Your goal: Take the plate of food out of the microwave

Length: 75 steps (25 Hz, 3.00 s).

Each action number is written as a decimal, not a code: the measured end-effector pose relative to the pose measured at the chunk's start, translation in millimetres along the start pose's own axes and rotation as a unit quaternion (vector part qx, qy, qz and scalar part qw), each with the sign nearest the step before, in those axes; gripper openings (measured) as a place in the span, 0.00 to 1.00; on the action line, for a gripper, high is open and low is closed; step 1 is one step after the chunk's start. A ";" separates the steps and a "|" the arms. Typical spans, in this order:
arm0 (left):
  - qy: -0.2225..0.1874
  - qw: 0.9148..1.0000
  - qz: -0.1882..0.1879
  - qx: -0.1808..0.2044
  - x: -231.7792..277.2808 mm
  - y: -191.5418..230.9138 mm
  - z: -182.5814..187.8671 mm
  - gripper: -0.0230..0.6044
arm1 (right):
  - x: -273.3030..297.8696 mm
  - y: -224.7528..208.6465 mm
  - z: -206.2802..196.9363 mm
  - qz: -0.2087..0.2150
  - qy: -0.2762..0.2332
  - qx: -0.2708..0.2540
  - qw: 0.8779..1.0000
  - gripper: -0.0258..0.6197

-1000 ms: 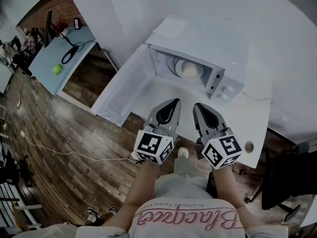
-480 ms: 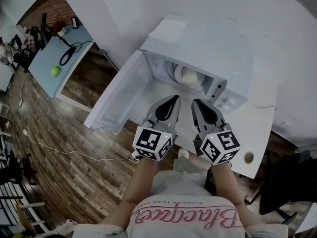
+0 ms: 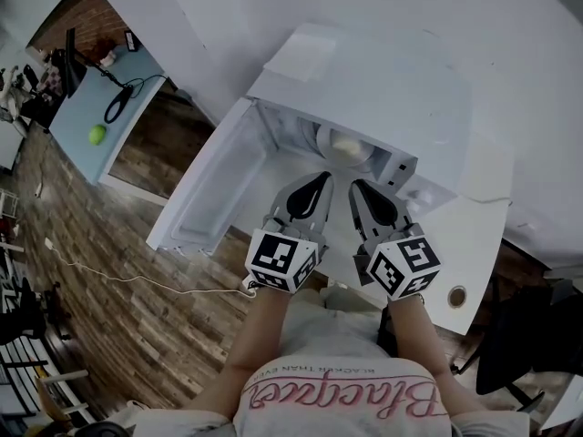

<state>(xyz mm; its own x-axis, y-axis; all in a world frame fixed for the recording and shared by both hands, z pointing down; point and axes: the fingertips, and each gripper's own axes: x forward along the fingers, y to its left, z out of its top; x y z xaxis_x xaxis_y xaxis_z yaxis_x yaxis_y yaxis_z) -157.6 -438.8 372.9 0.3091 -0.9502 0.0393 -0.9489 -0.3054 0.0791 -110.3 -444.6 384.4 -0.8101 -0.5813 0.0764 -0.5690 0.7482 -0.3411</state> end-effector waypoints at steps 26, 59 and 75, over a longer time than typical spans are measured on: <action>0.025 0.995 -0.091 -0.028 21.5 48.7 -6.7 0.05 | 40.1 -2.0 -27.2 -0.100 0.015 0.038 0.994 0.37; 0.034 0.988 -0.153 -0.004 48.6 88.9 -37.0 0.05 | 70.9 -66.2 -80.0 -0.248 -0.001 0.197 0.949 0.29; 0.052 0.989 -0.140 0.012 57.2 96.3 -59.1 0.05 | 88.1 -118.6 -118.5 -0.312 0.012 0.250 0.916 0.29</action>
<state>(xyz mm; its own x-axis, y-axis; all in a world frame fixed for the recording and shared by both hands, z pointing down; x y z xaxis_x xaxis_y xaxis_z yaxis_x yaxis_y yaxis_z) -227.5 -518.9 441.6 0.5630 -0.8173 0.1222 -0.8264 -0.5576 0.0779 -131.0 -546.7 542.6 -0.3551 -0.8342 0.4220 -0.7917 0.0283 -0.6103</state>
